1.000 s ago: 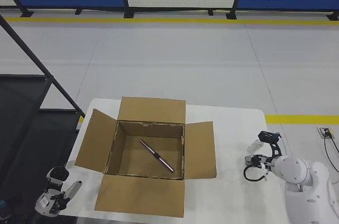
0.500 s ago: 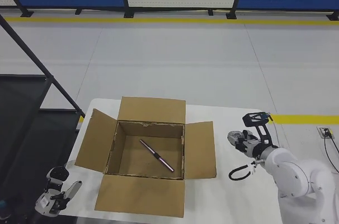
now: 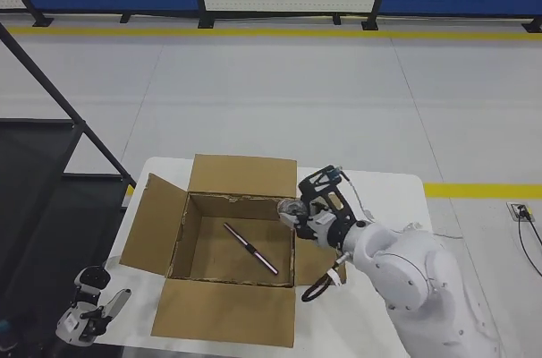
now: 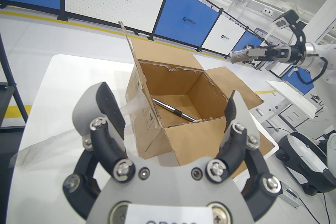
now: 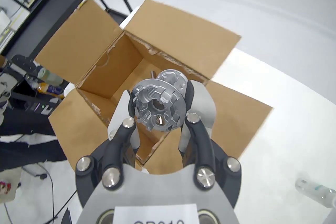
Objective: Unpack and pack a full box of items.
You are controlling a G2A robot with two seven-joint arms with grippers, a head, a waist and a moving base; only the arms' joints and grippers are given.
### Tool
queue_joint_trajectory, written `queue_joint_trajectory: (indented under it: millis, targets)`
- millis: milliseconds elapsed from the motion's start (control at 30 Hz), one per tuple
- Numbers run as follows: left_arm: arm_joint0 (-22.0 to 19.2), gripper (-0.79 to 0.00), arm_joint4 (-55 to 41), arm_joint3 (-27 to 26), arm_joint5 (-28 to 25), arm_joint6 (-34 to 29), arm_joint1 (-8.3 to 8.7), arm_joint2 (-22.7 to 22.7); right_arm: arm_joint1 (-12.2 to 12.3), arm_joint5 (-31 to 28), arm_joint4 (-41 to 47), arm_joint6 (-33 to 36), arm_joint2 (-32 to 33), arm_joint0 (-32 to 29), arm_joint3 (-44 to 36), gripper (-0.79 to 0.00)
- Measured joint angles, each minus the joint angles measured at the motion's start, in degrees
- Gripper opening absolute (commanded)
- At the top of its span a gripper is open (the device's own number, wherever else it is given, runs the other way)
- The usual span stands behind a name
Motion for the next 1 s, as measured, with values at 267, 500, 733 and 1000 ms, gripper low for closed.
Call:
queue_joint_trajectory:
  millis: [267, 500, 733, 1000]
  targets:
    - [0.00, 0.000, 0.00, 0.00, 0.00, 0.00, 0.00, 0.00, -4.30, 2.83, 3.93, 0.36, -17.01, 12.83, 20.29, -0.785]
    - [0.00, 0.000, 0.00, 0.00, 0.00, 0.00, 0.00, 0.00, -10.71, 5.17, 9.52, -4.80, -29.56, 21.94, 41.10, -0.785]
    - [0.00, 0.000, 0.00, 0.00, 0.00, 0.00, 0.00, 0.00, -17.43, 3.90, 16.18, -6.04, -36.30, 27.90, 57.56, -0.785]
    - [0.00, 0.000, 0.00, 0.00, 0.00, 0.00, 0.00, 0.00, -22.88, 2.29, 19.13, -7.99, -38.91, 31.52, 69.59, -0.545]
